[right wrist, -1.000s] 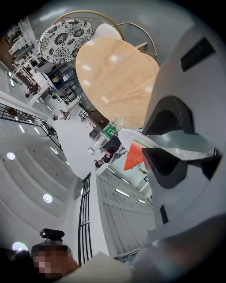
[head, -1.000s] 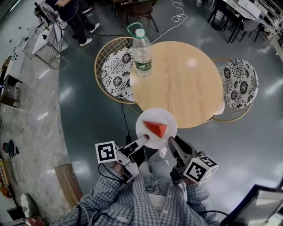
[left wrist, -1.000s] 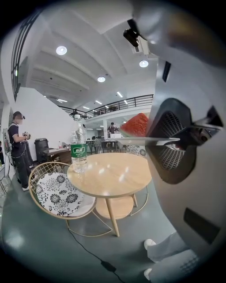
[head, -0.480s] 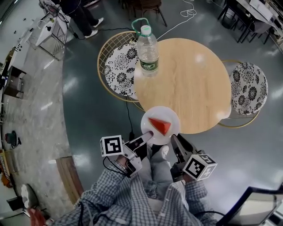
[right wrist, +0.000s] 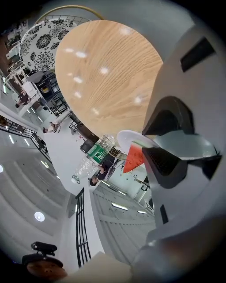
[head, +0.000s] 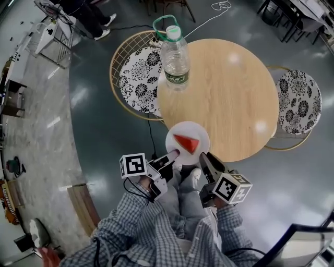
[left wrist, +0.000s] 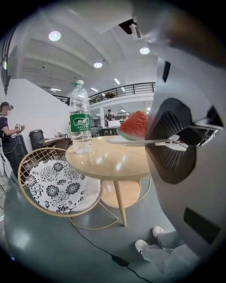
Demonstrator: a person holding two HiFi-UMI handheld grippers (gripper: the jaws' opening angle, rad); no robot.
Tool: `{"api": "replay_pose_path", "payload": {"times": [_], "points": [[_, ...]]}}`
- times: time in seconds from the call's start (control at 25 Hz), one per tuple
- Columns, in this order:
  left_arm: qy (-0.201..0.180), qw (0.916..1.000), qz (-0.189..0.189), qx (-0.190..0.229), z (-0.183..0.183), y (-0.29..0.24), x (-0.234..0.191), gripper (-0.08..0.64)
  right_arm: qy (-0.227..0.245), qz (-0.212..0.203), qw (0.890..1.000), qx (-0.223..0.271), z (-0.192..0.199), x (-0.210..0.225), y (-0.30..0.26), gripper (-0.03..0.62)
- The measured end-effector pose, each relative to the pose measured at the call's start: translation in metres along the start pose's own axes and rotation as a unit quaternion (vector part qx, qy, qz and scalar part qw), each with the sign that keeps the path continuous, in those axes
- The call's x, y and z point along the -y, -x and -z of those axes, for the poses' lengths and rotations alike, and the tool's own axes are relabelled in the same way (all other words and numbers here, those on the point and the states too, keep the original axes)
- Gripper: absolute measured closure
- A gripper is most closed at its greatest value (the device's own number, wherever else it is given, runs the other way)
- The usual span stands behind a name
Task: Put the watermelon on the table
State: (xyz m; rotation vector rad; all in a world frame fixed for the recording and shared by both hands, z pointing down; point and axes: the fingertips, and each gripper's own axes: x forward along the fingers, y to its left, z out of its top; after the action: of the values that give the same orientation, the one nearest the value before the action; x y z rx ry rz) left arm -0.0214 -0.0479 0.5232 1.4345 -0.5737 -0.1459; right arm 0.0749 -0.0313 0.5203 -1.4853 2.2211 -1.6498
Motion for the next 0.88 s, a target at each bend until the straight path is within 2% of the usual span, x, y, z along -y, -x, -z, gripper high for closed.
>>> {"api": "replay_pose_path", "payload": {"times": [0.24, 0.44, 0.64, 0.88], "points": [[0.021, 0.9996, -0.020, 0.000, -0.017, -0.006, -0.029, 0.526, -0.013, 0.018, 1.000, -0.012, 0.001, 0.012, -0.024, 0.500], [0.041, 0.9989, -0.022, 0.004, -0.024, -0.016, -0.042, 0.526, -0.017, 0.033, 0.999, -0.023, 0.000, 0.022, -0.038, 0.503], [0.035, 0.9987, -0.037, 0.004, -0.029, -0.021, -0.051, 0.526, -0.036, 0.053, 0.997, -0.031, 0.001, 0.035, -0.046, 0.503], [0.031, 0.9984, -0.045, 0.011, -0.037, -0.025, -0.056, 0.526, -0.037, 0.061, 0.997, -0.043, 0.001, 0.043, -0.056, 0.503]]}}
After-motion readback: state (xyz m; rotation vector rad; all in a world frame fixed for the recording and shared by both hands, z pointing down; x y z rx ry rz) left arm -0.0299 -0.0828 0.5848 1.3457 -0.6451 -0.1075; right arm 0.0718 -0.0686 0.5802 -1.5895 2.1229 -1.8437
